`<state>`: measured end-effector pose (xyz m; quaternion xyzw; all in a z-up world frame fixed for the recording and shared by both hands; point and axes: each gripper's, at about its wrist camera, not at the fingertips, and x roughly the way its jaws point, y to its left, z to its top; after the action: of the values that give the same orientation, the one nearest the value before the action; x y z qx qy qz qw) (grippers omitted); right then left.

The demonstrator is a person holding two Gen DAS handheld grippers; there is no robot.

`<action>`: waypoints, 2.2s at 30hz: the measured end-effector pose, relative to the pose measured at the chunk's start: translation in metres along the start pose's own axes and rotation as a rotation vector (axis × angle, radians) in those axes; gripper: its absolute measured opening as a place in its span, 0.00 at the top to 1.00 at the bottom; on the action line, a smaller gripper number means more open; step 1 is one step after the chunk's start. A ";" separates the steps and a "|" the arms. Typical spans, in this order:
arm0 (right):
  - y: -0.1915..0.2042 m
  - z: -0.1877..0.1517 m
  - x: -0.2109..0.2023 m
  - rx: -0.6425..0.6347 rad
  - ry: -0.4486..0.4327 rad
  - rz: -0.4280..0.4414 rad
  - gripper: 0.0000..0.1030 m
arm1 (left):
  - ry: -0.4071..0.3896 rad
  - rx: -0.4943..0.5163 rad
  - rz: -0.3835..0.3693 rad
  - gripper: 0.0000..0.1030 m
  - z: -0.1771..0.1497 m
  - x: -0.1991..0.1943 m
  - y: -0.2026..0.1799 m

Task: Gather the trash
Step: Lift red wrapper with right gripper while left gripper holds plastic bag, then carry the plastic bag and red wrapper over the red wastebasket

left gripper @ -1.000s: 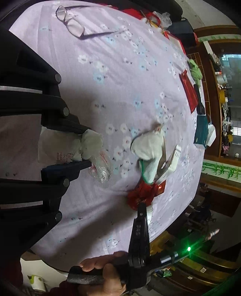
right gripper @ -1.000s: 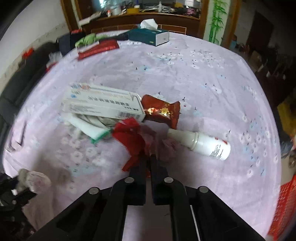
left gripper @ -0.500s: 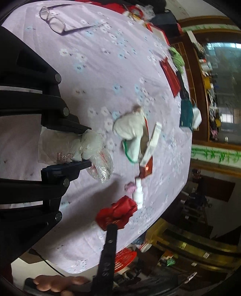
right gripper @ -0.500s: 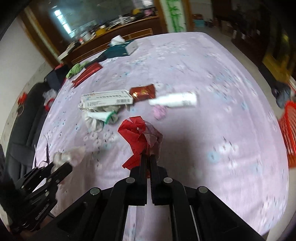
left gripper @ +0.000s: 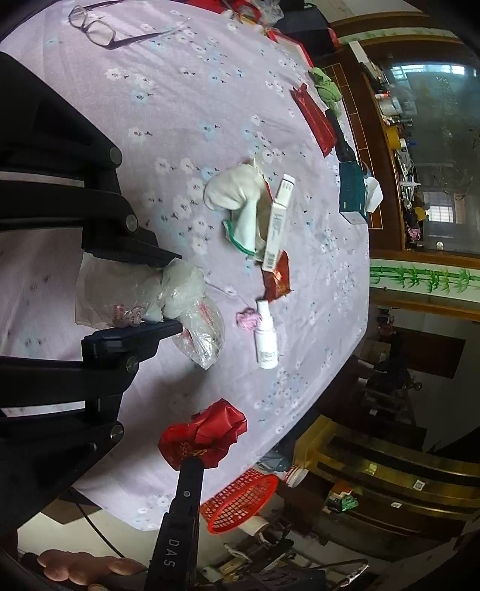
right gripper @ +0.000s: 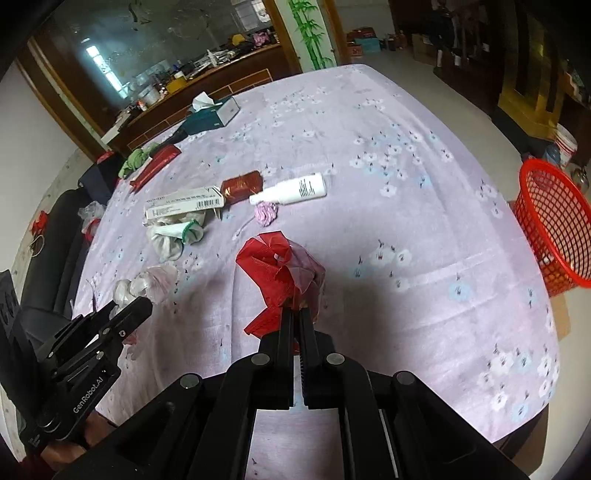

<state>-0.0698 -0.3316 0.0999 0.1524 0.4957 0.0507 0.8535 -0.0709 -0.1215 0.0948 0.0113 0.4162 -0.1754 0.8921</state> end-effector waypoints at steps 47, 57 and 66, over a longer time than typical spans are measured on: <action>-0.079 0.014 -0.034 0.085 -0.062 0.053 0.97 | 0.007 0.174 0.064 0.73 0.030 0.020 -0.100; -0.106 0.012 -0.049 0.127 -0.085 0.048 0.97 | 0.008 0.225 0.041 0.73 0.037 0.026 -0.128; -0.144 0.003 -0.069 0.191 -0.112 0.030 0.97 | 0.011 0.279 0.009 0.73 0.042 0.032 -0.164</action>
<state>-0.1112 -0.4849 0.1145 0.2432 0.4476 0.0074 0.8605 -0.0737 -0.2918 0.1184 0.1382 0.3925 -0.2278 0.8803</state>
